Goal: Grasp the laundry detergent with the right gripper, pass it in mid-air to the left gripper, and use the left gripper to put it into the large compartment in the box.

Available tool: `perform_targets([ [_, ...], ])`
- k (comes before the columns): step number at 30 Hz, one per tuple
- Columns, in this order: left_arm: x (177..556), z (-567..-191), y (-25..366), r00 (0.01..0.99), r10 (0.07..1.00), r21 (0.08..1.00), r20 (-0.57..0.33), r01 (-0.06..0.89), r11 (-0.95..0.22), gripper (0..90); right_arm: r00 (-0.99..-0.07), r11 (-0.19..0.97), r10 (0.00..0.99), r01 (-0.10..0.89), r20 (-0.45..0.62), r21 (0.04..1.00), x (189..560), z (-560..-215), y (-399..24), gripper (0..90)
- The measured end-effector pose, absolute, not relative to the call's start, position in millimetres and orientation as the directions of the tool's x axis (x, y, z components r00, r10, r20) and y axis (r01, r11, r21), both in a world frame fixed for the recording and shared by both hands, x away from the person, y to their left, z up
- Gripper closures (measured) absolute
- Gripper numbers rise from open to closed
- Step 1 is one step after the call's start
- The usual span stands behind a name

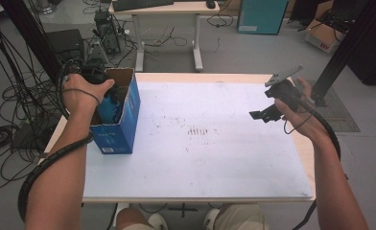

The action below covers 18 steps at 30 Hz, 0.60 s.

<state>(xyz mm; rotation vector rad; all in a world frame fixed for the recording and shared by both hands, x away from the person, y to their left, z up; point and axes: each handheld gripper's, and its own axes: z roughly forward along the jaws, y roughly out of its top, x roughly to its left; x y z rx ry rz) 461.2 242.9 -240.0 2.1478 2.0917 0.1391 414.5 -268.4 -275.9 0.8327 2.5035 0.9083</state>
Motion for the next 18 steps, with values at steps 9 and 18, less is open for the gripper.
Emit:
perform_targets([
  [9, 462.0, -252.1, 239.4, 0.031, 0.999, 0.166, -0.031, 0.986, -0.026, 36.9, -0.782, 0.636, 0.613, 0.403, -0.113, 0.658, 415.5, -279.7, -264.9, 0.2],
  [18, 462.0, -262.0, 239.1, 0.036, 0.999, 0.168, -0.022, 0.985, -0.032, 36.8, -0.783, 0.639, 0.612, 0.403, -0.115, 0.655, 416.4, -280.6, -264.2, 0.2],
])
